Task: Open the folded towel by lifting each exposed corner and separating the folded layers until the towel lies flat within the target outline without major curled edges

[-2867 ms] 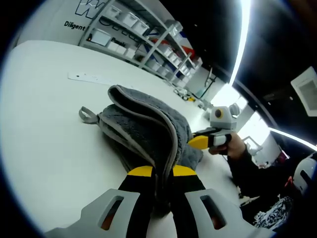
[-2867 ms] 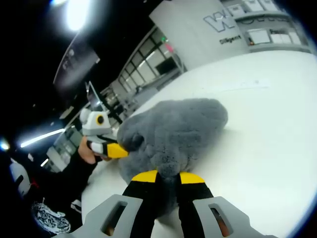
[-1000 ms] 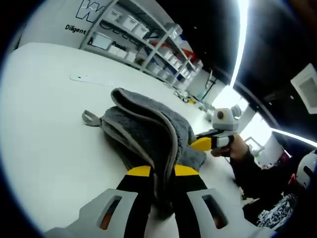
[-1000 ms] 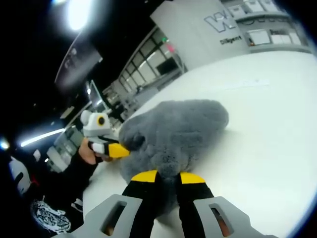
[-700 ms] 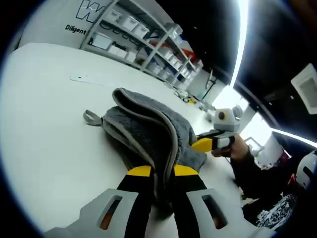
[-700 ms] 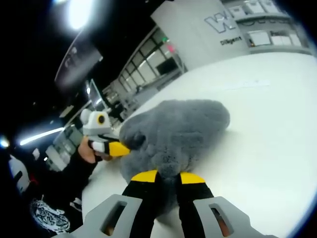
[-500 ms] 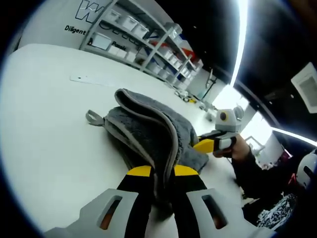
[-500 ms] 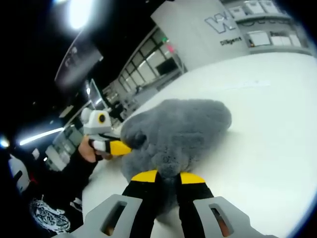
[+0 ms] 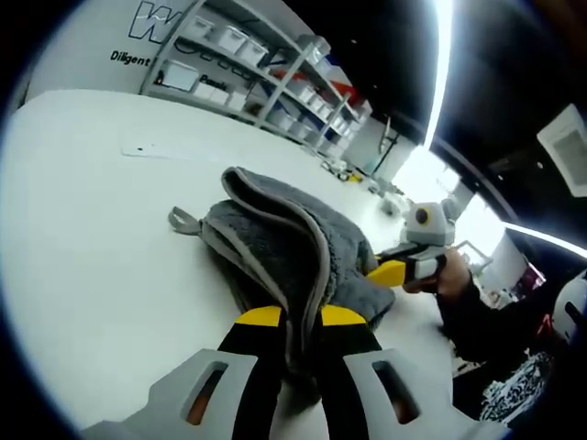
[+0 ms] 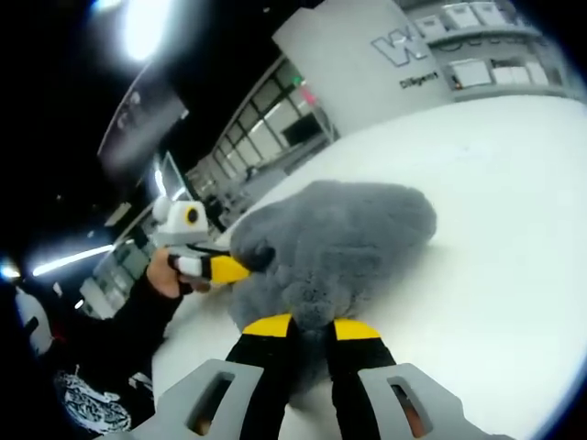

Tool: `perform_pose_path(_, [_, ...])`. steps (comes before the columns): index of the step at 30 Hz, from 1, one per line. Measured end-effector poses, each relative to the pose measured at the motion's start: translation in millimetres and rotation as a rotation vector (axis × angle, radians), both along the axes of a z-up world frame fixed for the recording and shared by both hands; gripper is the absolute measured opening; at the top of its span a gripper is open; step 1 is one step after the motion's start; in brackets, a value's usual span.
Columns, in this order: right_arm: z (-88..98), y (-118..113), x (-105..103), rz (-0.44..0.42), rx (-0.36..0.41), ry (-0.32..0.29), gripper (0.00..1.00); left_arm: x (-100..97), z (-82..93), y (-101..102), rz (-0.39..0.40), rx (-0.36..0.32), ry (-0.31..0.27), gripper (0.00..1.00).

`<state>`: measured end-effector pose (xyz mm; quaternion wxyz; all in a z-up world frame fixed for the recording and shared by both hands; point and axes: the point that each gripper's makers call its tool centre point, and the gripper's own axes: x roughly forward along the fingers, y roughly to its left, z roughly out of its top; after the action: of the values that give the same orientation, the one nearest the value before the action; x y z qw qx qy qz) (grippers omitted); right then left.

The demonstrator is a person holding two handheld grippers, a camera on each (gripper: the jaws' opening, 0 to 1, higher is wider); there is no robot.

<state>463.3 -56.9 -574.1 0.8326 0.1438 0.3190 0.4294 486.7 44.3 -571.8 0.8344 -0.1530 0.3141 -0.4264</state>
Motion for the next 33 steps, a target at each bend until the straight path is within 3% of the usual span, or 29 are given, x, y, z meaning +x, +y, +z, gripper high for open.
perform_pose_path(8, [7.3, -8, 9, 0.002, -0.018, -0.051, 0.17, -1.9, 1.0, 1, 0.006, -0.001, -0.010, 0.12])
perform_pose_path(13, [14.5, -13, 16, 0.000, -0.060, -0.115, 0.27, -0.3, 4.4, 5, 0.016, 0.023, -0.081, 0.27])
perform_pose_path(16, [18.2, -17, 21, -0.010, -0.071, -0.144, 0.51, 3.0, 12.3, 9, 0.042, -0.018, -0.101, 0.46])
perform_pose_path(19, [23.4, -21, 30, -0.046, -0.091, -0.207, 0.92, 10.4, 20.5, 16, 0.100, -0.045, -0.134, 0.68])
perform_pose_path(20, [25.8, -22, 33, -0.052, -0.095, -0.229, 1.00, 12.4, 22.3, 19, 0.117, -0.041, -0.148, 0.74])
perform_pose_path(21, [26.4, -24, 31, -0.047, -0.104, -0.226, 0.97, 14.9, 23.8, 21, 0.132, -0.039, -0.163, 0.80])
perform_pose_path(22, [28.6, -25, 33, -0.054, -0.100, -0.230, 1.00, 15.5, 24.5, 23, 0.140, -0.036, -0.167, 0.83])
perform_pose_path(29, [31.4, -25, 35, -0.042, -0.106, -0.237, 0.99, 16.0, 28.6, 26, 0.182, -0.021, -0.185, 0.99])
perform_pose_path(33, [37.5, -32, 43, -0.031, -0.137, -0.259, 0.99, 9.9, 24.6, 31, 0.218, 0.024, -0.196, 1.00])
